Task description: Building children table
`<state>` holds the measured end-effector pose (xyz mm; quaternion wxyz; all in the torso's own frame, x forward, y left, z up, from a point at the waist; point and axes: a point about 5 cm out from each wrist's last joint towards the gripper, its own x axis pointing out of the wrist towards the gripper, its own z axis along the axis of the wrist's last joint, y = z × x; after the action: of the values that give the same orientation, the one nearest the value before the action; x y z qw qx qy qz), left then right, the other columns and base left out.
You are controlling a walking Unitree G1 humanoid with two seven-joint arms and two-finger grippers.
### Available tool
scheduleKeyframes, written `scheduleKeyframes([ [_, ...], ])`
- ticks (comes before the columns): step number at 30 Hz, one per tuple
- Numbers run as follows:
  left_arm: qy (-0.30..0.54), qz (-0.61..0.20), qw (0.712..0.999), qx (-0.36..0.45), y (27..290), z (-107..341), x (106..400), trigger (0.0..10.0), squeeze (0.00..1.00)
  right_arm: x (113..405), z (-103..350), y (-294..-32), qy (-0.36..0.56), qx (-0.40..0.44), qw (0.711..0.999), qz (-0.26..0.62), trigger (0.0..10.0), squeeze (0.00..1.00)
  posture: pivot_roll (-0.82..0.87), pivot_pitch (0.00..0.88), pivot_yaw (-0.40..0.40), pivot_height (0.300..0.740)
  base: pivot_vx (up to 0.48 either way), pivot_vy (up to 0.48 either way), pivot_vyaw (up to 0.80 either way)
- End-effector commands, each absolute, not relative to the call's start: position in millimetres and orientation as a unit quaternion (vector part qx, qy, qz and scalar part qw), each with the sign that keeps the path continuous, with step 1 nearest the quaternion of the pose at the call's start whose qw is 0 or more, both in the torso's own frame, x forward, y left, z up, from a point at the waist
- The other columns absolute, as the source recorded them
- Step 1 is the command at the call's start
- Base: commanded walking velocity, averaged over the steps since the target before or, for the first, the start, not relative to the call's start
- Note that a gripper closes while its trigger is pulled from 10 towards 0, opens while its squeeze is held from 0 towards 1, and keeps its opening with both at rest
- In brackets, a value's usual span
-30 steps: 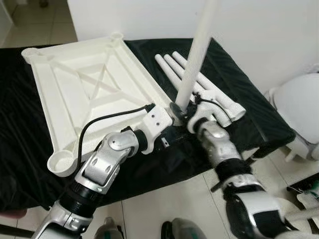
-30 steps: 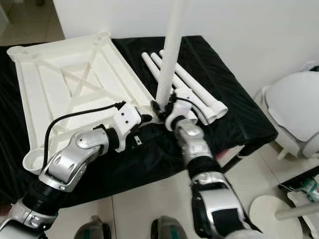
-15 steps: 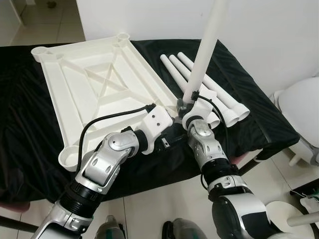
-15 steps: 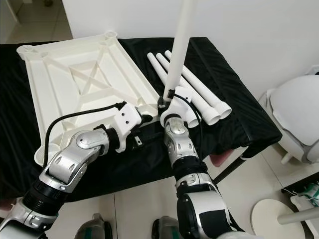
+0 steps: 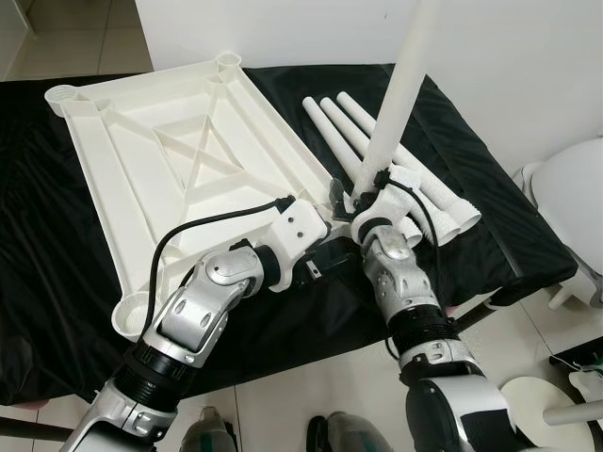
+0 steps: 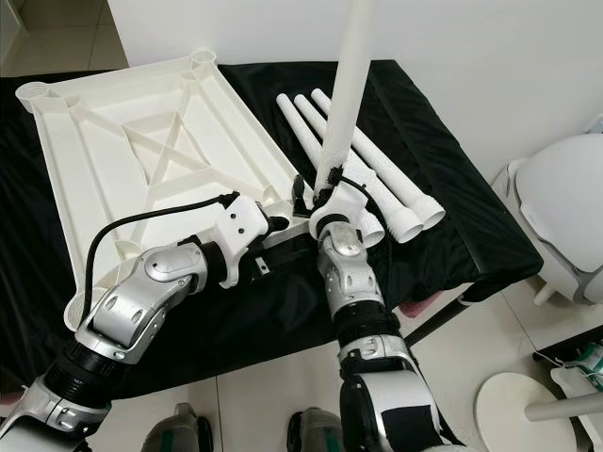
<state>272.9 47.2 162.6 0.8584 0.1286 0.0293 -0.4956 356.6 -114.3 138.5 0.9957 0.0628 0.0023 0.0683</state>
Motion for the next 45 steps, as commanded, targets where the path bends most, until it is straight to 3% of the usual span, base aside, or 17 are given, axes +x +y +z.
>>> scheduleKeyframes([
  [1,0.028,-0.494,0.859,0.131,46.9,163.4,270.9,10.0,0.00,354.8,138.7,-115.4,0.004,0.049,0.991,0.122,10.0,0.00,-0.04,0.000,-0.045,0.740,0.000,0.000,0.00],
  [2,0.028,-0.495,0.859,0.131,46.7,163.0,271.0,10.0,0.00,353.7,139.1,-119.7,0.003,0.030,0.984,0.176,10.0,0.00,-0.05,0.000,-0.042,0.740,0.000,0.000,0.00],
  [5,0.028,-0.495,0.858,0.131,46.6,162.9,271.1,10.0,0.00,353.4,139.4,-121.4,0.001,0.025,0.982,0.189,10.0,0.00,-0.05,0.000,-0.042,0.740,0.000,0.000,0.00],
  [10,0.034,-0.490,0.859,0.141,52.7,161.2,274.9,10.0,0.00,357.8,145.6,-147.3,-0.008,-0.055,0.962,0.265,10.0,0.00,-0.05,0.000,-0.039,0.740,0.000,0.000,0.00],
  [22,0.035,-0.493,0.856,0.150,55.8,161.3,273.4,10.0,0.00,361.6,145.1,-162.8,-0.001,-0.089,0.950,0.298,10.0,0.00,-0.03,0.000,-0.036,0.740,0.000,0.000,0.00],
  [23,0.035,-0.494,0.856,0.150,55.4,161.3,273.1,10.0,0.00,361.4,143.9,-163.7,0.001,-0.090,0.949,0.301,4.5,0.00,-0.03,0.000,-0.037,0.740,0.000,0.000,0.00],
  [24,0.035,-0.494,0.856,0.149,55.1,161.2,272.7,10.0,0.00,361.3,141.9,-165.1,0.005,-0.091,0.948,0.306,1.3,0.00,-0.02,0.000,-0.035,0.740,0.000,0.000,0.00],
  [25,0.035,-0.494,0.856,0.149,55.1,161.2,272.7,10.0,0.00,361.3,141.9,-165.1,0.005,-0.091,0.948,0.306,1.3,0.00,-0.02,0.000,-0.035,0.740,0.000,0.000,0.00],
  [26,0.036,-0.495,0.855,0.150,54.9,161.1,272.3,10.0,0.00,361.3,137.5,-167.3,0.013,-0.092,0.947,0.309,0.0,0.00,-0.02,0.000,-0.035,0.740,0.000,0.000,0.00],
  [41,0.037,-0.500,0.853,0.147,53.0,160.8,269.6,10.0,0.00,358.3,128.1,-171.9,0.016,-0.081,0.947,0.310,0.0,0.00,-0.02,0.000,-0.036,0.740,0.000,0.000,0.00],
  [42,0.037,-0.499,0.853,0.146,53.0,160.8,269.9,10.0,0.00,359.1,128.1,-172.5,0.015,-0.072,0.951,0.299,10.0,0.00,-0.02,0.000,-0.037,0.740,0.000,0.000,0.00],
  [45,0.037,-0.499,0.853,0.146,53.0,160.8,270.3,10.0,0.00,360.2,128.2,-173.1,0.015,-0.061,0.956,0.287,10.0,0.00,-0.02,0.000,-0.037,0.740,0.000,0.000,0.00],
])
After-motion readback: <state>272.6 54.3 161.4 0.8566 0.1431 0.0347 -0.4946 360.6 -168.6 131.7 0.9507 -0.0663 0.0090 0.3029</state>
